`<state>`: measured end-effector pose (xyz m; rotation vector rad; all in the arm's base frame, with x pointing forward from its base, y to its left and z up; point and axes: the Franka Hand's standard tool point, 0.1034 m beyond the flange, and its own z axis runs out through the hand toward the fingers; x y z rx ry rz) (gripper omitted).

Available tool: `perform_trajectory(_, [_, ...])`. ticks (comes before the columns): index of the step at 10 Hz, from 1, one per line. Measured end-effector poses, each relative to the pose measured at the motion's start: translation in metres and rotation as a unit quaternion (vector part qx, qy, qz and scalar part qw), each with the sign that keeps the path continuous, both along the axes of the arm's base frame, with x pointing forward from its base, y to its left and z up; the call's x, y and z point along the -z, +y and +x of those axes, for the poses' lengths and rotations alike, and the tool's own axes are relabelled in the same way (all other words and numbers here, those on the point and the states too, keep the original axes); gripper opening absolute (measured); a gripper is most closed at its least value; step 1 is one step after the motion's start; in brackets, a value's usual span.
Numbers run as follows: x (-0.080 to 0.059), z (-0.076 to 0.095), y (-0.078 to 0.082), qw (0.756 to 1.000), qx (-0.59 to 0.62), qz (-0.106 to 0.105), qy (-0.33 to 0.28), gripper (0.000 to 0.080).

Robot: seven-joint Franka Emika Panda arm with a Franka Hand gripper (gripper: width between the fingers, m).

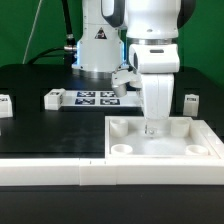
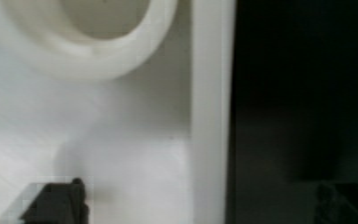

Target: Assemble one leg

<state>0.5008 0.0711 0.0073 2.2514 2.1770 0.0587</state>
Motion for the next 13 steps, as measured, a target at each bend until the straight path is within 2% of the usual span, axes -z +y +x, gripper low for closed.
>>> perform_trajectory(3, [-0.002, 0.000, 0.001, 1.000, 0.008, 0.000, 0.000, 0.0649])
perform_trajectory(6, [-0.041, -0.014, 0.019, 0.999, 0.037, -0.004, -0.016, 0.0649])
perform_trajectory(8, [-0.054, -0.013, 0.024, 0.999, 0.045, -0.005, -0.023, 0.0649])
perform_trajectory(10, [-0.051, -0.014, 0.024, 0.998, 0.054, -0.003, -0.025, 0.0649])
perform_trajectory(13, [-0.051, -0.014, 0.025, 0.981, 0.194, 0.011, -0.023, 0.0649])
